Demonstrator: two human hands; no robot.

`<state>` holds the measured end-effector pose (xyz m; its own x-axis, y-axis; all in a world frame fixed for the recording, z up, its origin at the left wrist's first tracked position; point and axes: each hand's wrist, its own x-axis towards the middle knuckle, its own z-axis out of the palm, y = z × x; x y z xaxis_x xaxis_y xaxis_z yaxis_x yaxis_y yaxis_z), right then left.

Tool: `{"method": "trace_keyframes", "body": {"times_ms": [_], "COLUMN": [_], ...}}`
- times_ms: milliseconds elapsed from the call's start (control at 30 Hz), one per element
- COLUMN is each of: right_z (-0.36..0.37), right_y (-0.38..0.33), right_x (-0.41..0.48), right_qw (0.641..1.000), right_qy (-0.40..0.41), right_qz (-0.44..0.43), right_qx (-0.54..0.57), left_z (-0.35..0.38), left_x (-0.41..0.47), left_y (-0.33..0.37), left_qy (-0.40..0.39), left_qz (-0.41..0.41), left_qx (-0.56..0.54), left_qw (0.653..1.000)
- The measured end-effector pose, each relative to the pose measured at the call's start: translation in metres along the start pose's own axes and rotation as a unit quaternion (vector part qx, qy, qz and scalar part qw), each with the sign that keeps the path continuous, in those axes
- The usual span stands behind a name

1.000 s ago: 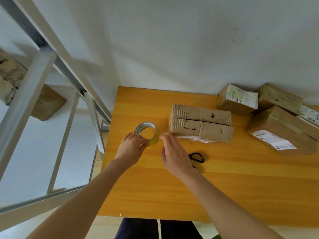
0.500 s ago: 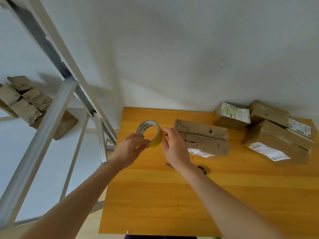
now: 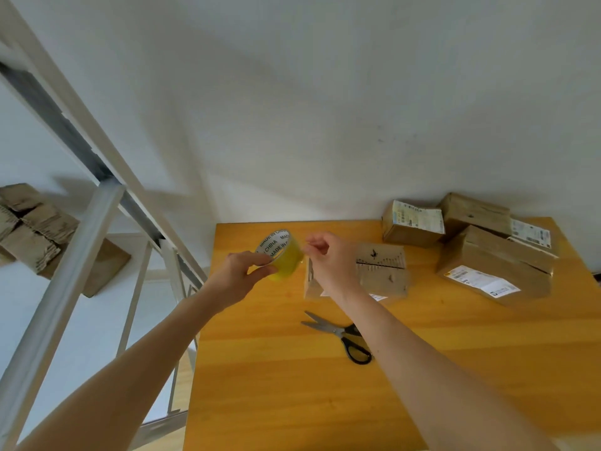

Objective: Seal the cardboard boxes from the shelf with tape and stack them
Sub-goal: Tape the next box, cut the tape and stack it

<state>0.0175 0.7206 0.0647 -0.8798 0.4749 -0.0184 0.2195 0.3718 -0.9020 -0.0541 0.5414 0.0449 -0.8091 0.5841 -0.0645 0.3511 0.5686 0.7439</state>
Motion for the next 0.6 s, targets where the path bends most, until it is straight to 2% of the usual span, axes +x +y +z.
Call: {"method": "trace_keyframes", "body": {"times_ms": [133, 233, 300, 433, 533, 600], "right_z": [-0.010, -0.021, -0.024, -0.031, -0.041, -0.047], "right_y": [-0.005, -0.005, -0.009, -0.012, -0.014, -0.015], "right_x": [0.004, 0.012, 0.013, 0.014, 0.011, 0.009], "right_qw": [0.999, 0.982, 0.965, 0.936, 0.901, 0.874], "right_qy": [-0.044, -0.079, -0.072, -0.029, -0.038, -0.050], "right_qz": [0.023, 0.131, 0.178, 0.218, 0.240, 0.252], "right_qx": [0.015, 0.109, 0.178, 0.275, 0.359, 0.414], "left_z": [-0.011, -0.011, -0.006, 0.008, 0.015, 0.021], "left_x": [0.010, 0.014, 0.014, 0.012, 0.010, 0.013], "left_y": [0.005, 0.018, 0.029, 0.045, 0.047, 0.042], "left_qy": [-0.021, -0.042, -0.039, 0.014, 0.051, 0.091], "left_qz": [-0.014, -0.001, 0.013, 0.017, 0.026, -0.001], "left_qx": [0.001, 0.024, 0.006, -0.038, -0.096, -0.157], "left_qw": [1.000, 0.999, 0.999, 0.999, 0.994, 0.983]}}
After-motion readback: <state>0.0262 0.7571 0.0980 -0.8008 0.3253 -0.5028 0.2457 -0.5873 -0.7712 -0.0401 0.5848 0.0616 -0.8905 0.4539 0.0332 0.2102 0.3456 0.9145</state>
